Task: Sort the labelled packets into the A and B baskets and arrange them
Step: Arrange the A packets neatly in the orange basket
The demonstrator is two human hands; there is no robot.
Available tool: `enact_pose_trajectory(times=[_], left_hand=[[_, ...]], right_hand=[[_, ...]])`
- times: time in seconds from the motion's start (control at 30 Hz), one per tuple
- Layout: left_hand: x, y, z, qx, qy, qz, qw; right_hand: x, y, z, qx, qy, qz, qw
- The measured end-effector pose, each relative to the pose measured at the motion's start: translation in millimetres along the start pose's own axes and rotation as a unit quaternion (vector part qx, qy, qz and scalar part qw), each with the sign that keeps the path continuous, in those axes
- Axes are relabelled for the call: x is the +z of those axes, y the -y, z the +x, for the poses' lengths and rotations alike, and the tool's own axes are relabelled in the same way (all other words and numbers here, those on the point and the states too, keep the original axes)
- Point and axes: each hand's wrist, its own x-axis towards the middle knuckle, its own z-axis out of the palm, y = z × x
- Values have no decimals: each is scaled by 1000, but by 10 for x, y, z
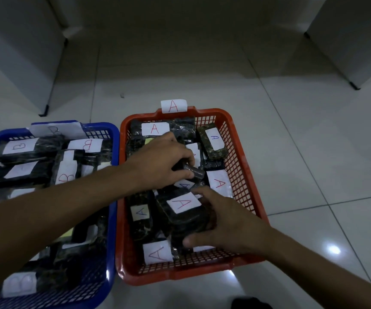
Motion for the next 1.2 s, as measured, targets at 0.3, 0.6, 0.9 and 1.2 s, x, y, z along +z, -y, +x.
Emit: enact_pose_trajectory(times=[0.3, 0.6, 0.9, 1.2], left_hand=[[-54, -30, 44, -12, 21, 34, 999], [-65, -103, 76, -10, 27, 128, 991], [282, -576, -103, 25, 156, 13, 987], [734, -756, -280, -13, 267, 16, 963]], right_hand=[[131, -13, -23, -62, -68, 10, 996], [-469, -113, -376, -62, -92, -225, 968], [-577, -258, -388, -17, -60, -443, 894], [-571, -169, -340, -58, -61, -478, 874]])
